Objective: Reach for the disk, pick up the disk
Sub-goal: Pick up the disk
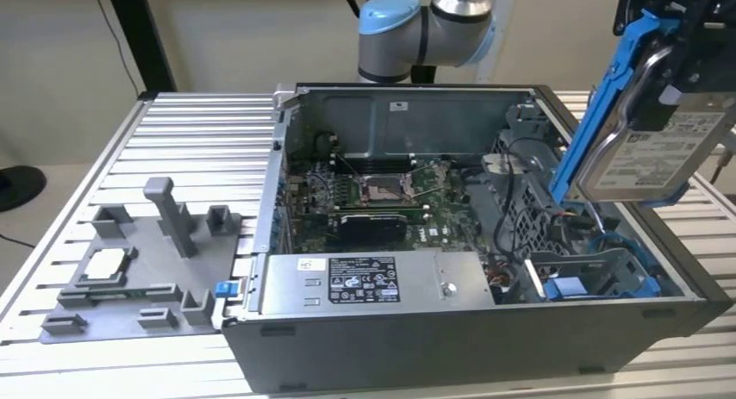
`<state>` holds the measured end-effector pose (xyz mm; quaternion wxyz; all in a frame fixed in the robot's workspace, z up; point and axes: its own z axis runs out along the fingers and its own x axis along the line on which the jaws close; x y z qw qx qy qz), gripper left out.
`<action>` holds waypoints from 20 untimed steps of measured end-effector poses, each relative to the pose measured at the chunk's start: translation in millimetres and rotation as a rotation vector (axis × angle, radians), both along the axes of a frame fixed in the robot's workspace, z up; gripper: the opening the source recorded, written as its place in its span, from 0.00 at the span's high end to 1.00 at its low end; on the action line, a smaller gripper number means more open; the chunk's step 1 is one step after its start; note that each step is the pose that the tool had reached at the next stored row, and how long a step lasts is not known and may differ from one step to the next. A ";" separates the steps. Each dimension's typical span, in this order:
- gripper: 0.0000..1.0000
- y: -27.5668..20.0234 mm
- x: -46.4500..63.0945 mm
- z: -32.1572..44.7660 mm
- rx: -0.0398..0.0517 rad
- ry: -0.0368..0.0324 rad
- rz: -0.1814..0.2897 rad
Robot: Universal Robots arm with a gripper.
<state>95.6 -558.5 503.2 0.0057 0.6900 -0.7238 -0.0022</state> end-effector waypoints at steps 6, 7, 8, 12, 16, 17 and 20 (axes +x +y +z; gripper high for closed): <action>1.00 -16.4 0.7 -0.3 0.0000 0.0000 -0.002; 1.00 -18.7 1.1 -0.4 0.0000 0.0000 -0.002; 1.00 -20.4 1.8 -0.6 -0.0001 0.0000 -0.002; 1.00 -23.3 6.7 -1.6 0.0003 0.0000 -0.003; 1.00 -23.3 9.2 -2.0 -0.0001 0.0000 -0.003; 1.00 -23.4 9.2 -2.3 0.0001 0.0000 -0.003; 1.00 -23.3 9.3 -2.4 0.0001 0.0000 -0.003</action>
